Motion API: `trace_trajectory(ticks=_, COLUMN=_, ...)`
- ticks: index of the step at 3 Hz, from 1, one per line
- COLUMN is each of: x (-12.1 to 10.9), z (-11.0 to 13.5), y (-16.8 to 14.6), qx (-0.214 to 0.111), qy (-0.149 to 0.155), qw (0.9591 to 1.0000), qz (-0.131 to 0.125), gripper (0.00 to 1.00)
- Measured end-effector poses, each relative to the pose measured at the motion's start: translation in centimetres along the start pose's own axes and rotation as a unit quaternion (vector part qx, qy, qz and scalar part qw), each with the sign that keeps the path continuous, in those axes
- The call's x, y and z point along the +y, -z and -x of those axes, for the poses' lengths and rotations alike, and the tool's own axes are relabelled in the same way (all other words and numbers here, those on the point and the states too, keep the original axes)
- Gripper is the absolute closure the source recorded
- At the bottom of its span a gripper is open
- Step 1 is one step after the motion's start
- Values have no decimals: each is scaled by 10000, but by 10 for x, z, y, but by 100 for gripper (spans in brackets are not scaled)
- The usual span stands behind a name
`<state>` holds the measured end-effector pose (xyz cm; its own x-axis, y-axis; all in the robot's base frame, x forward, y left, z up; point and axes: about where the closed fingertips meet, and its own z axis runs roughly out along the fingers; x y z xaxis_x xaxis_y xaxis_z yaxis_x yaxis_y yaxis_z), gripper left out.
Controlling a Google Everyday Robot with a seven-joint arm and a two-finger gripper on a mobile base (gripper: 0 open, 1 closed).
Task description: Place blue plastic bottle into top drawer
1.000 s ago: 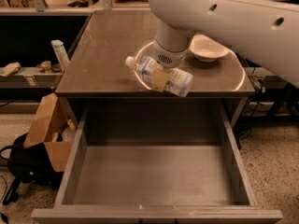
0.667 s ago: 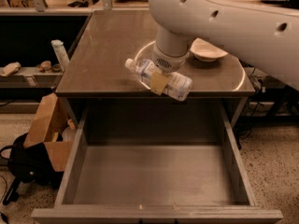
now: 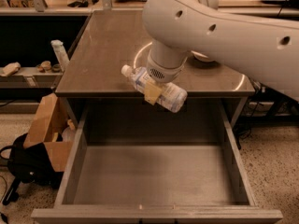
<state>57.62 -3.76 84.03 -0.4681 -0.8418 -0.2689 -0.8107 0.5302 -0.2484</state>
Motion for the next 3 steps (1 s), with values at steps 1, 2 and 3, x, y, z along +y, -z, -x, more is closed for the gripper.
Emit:
trace_trajectory(ticks=1, x=23, z=-3, y=1, qx=37, qy=-240, qw=9997, qz=32, gripper=100)
trace_trajectory(ticks=2, x=49, z=-9, y=4, qx=61, qy=-636, qw=9979, qz=56, gripper=100)
trace_trajectory(ticks=3, x=72, z=-14, y=5, qx=71, qy=-976, qw=9952, qz=71, gripper=100)
